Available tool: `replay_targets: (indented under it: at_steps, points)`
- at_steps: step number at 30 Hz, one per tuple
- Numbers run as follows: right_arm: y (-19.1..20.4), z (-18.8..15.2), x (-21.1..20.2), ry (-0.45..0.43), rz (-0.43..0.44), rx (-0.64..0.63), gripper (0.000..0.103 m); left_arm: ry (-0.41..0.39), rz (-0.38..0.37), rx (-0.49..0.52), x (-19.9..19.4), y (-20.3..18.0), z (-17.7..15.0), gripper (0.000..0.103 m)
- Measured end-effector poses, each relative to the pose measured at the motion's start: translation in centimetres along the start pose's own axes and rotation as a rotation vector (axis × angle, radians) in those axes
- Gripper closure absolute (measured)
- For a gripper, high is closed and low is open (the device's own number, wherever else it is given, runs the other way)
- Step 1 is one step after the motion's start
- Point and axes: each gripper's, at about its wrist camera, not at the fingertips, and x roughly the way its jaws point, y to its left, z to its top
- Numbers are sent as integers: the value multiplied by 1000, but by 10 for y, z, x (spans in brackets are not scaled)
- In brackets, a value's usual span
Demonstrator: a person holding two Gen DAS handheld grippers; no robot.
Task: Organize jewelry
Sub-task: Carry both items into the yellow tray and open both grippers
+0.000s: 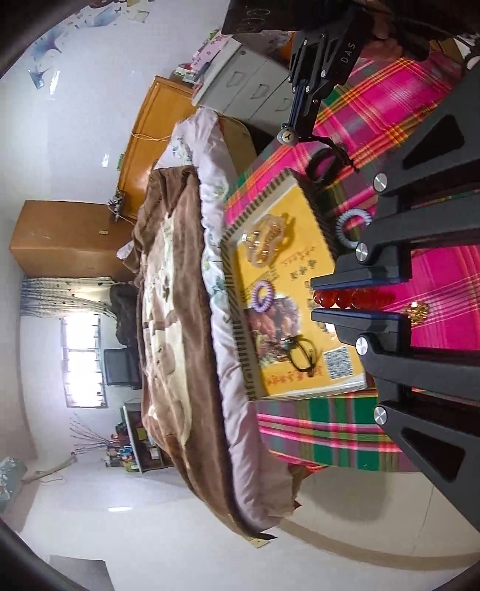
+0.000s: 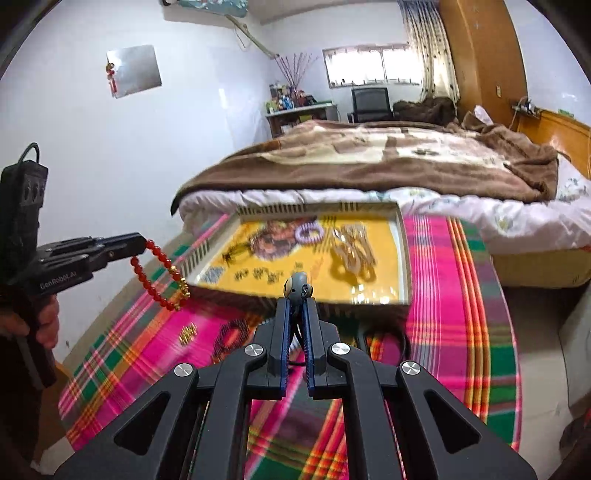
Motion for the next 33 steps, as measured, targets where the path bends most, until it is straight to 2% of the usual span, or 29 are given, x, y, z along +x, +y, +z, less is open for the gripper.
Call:
replay_targets:
  at_steps: [6,13,21,33]
  points:
    - [4,29,12,-10,21,-10,96,-29,7,-3,2,7,21,93]
    - [5,56,67,47,29,-13,96,-1,-4,-42,36,22,26,93]
    - [6,61,137,167,37,-25,96,71,-17,-109,87,45,13,93]
    - [16,60,220,319,20,-64,96,170,51,-164,140,82,-2,93]
